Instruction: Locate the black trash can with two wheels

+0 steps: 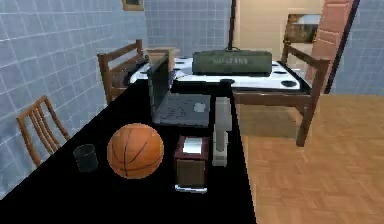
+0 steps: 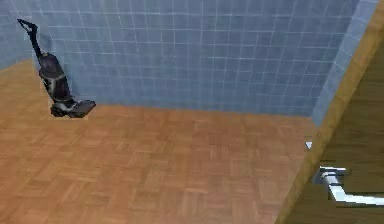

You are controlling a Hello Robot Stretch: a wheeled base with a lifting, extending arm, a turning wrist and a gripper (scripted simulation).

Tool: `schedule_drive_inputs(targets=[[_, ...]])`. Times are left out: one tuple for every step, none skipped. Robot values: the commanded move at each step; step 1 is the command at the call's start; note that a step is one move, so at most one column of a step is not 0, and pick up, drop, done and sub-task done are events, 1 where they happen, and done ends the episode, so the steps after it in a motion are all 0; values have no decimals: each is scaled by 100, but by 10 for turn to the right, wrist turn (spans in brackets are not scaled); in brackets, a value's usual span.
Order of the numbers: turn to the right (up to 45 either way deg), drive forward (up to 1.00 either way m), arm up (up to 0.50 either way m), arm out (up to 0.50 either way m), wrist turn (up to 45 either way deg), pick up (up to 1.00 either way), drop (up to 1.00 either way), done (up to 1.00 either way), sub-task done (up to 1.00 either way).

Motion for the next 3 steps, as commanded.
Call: schedule_drive_inputs(targets=[[450,0,0,0,0,0,0,0,0],[360,0,0,0,0,0,0,0,0],[0,30,0,0,0,0,0,0,0]])
